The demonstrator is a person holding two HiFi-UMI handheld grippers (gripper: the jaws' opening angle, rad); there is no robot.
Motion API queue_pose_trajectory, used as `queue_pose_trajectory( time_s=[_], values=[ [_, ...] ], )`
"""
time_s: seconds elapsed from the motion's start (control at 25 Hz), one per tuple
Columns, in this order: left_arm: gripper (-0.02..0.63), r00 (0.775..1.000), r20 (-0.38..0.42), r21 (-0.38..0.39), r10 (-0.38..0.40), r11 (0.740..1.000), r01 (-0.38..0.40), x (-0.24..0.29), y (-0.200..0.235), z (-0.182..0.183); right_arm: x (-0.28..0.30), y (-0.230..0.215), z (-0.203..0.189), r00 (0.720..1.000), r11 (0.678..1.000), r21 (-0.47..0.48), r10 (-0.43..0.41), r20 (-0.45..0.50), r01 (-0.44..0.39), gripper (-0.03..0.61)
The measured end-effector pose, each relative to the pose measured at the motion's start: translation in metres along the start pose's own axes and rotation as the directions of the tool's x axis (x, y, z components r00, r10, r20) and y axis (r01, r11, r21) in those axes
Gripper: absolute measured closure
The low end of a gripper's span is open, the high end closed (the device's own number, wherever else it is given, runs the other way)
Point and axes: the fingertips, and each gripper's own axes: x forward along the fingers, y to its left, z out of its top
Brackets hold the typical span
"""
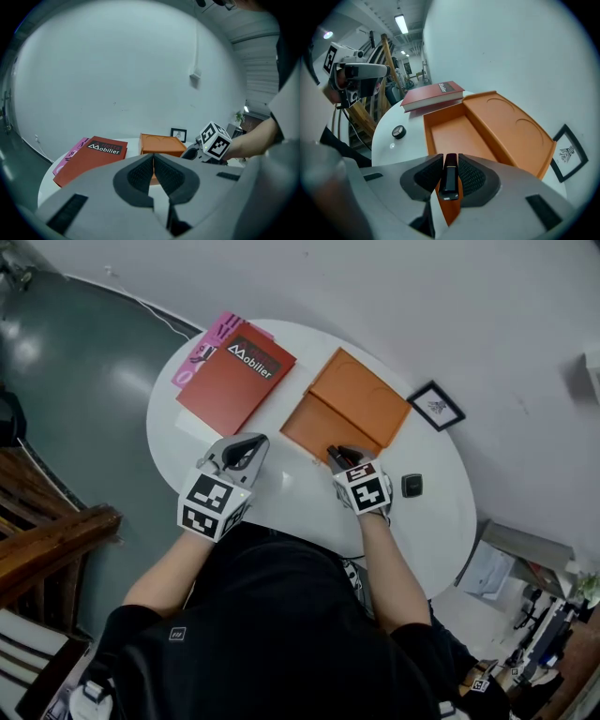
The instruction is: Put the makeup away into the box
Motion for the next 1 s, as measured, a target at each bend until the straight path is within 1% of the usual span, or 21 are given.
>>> queue_pose_trajectory(
  time_s=[0.2, 0.4, 0.44, 0.56, 0.64, 0.68, 0.72, 0.76, 0.84, 0.92, 1.0],
  values=[
    [0.598, 0.999, -0.032, -0.026, -0.003, 1.0, 0.002, -0.003, 0.005, -0.025, 0.01, 0.0, -0.006, 0.999, 1.0, 0.002, 0.006, -0.045, -0.006, 0.471],
    [0.598, 0.997, -0.076, -0.029, -0.027, 0.999, 0.024, -0.008, 0.004, -0.048, 0.009, -0.002, -0.004, 1.0, 1.0, 0.014, -0.002, -0.019, 0.003, 0.468],
    [0.597, 0.996, -0.08, -0.026, -0.027, 0.999, 0.025, -0.01, 0.004, -0.051, 0.009, -0.002, -0.005, 1.0, 1.0, 0.026, -0.004, -0.011, 0.004, 0.459],
    [0.594, 0.996, -0.092, -0.026, -0.022, 0.999, 0.019, -0.014, 0.009, -0.057, 0.004, -0.006, -0.004, 1.0, 0.997, 0.071, -0.006, 0.022, 0.004, 0.385],
    [0.564, 0.995, -0.101, -0.028, -0.024, 0.999, 0.021, -0.017, 0.011, -0.061, -0.006, -0.007, -0.001, 0.998, 0.994, 0.106, -0.013, 0.063, 0.006, 0.38],
    [0.523, 0.994, -0.108, -0.027, -0.027, 0.999, 0.024, -0.019, 0.011, -0.063, -0.014, -0.008, 0.001, 0.995, 0.992, 0.124, -0.022, 0.093, 0.01, 0.38],
    [0.497, 0.993, -0.114, -0.024, -0.031, 0.999, 0.028, -0.021, 0.01, -0.065, -0.025, -0.007, 0.003, 0.992, 0.99, 0.141, -0.034, 0.125, 0.017, 0.38],
    [0.484, 0.992, -0.119, -0.018, -0.034, 0.999, 0.032, -0.025, 0.01, -0.067, -0.036, -0.006, 0.005, 0.986, 0.987, 0.159, -0.049, 0.159, 0.023, 0.38],
    [0.474, 0.992, -0.125, -0.006, -0.033, 0.999, 0.033, -0.033, 0.011, -0.071, -0.061, -0.002, 0.01, 0.97, 0.981, 0.19, -0.08, 0.23, 0.036, 0.382],
    [0.465, 0.991, -0.128, 0.001, -0.034, 0.999, 0.034, -0.039, 0.012, -0.075, -0.087, 0.004, 0.015, 0.947, 0.976, 0.213, -0.111, 0.301, 0.046, 0.388],
    [0.453, 0.99, -0.135, 0.004, -0.043, 0.999, 0.044, -0.041, 0.012, -0.08, -0.109, 0.014, 0.022, 0.922, 0.975, 0.22, -0.122, 0.367, 0.042, 0.411]
  ],
)
